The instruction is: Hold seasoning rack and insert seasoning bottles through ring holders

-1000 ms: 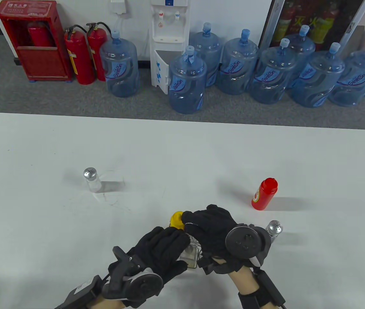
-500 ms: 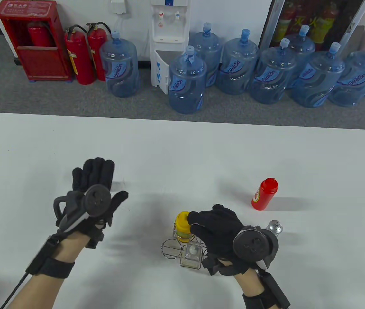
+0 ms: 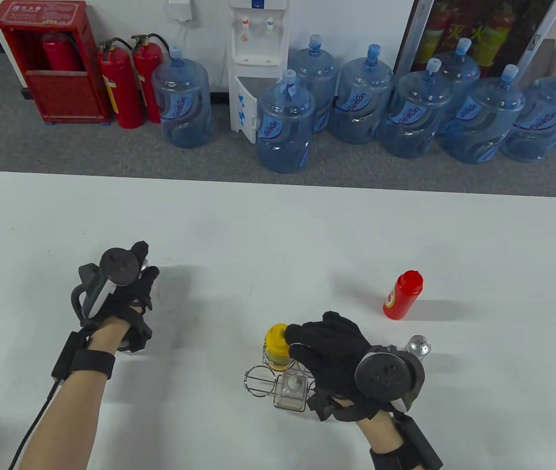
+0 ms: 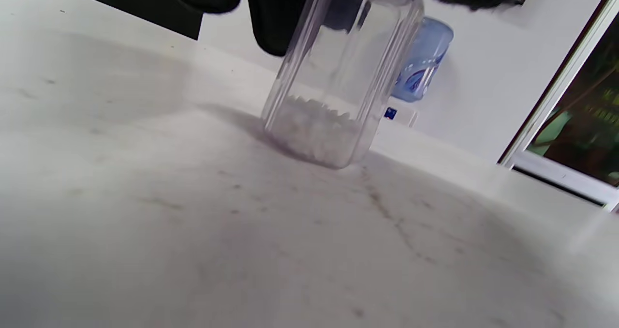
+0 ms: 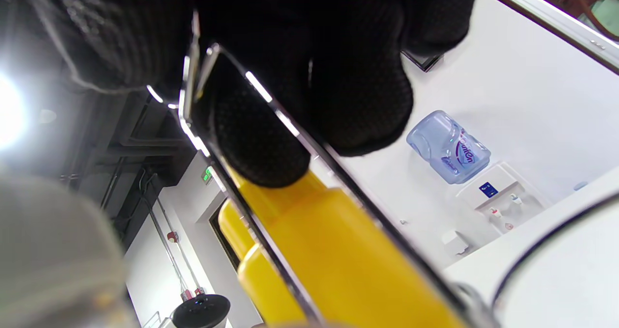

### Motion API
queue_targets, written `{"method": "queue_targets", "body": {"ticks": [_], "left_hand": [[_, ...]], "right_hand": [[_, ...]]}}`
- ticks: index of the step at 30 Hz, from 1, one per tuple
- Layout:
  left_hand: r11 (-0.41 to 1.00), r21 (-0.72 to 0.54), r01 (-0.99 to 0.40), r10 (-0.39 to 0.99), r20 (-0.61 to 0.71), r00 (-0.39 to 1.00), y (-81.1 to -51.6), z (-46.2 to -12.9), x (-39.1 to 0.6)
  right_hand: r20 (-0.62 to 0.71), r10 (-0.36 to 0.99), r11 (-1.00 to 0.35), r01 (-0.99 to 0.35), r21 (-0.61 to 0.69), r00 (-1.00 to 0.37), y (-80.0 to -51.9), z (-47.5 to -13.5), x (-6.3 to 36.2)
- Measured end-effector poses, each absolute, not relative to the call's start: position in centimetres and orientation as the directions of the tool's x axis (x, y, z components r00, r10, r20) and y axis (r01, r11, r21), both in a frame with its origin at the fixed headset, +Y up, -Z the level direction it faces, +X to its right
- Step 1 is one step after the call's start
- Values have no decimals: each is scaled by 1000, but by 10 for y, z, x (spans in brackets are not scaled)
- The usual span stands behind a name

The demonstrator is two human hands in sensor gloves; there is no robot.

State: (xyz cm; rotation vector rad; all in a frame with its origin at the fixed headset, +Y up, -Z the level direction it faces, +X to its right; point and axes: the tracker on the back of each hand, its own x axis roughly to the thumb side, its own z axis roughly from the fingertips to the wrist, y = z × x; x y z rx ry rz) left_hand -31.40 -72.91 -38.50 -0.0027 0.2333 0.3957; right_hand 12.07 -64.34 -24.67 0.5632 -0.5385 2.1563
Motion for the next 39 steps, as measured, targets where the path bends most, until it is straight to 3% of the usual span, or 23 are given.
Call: {"method": "queue_targets", "body": {"ticks": [2, 5, 7, 11, 15, 22, 28, 32, 39], "left_hand": [[880, 76, -470, 475, -180, 861, -723, -374, -310], [746, 81, -661, 663, -5, 749, -699, -341, -284], [716, 53, -696, 688, 120, 716, -682, -311, -257], [713, -28, -701, 649, 406, 644, -658, -251, -193], [785, 14, -619, 518, 532, 670, -659, -216, -147], [906, 274, -323, 98, 607, 789, -679, -194, -115], [926, 322, -197, -21, 566, 824, -686, -197, -113], [892, 389, -231, -33, 565, 824, -679, -194, -121], [827, 358, -432, 211, 515, 831, -662, -199, -147]], "right_hand": [[560, 609, -569, -801, -185, -562, -643, -246, 120], [560, 606, -571, -799, -187, -565, -644, -246, 120], [558, 608, -571, -799, -186, -565, -644, -246, 119], [553, 612, -573, -799, -183, -565, -644, -247, 118], [557, 609, -572, -799, -185, -565, -644, -245, 116], [566, 616, -556, -812, -180, -548, -644, -244, 114], [567, 614, -556, -811, -184, -549, -644, -242, 111], [570, 620, -559, -813, -162, -539, -645, -243, 107], [657, 527, -614, -776, -142, -538, -632, -234, 74]]}}
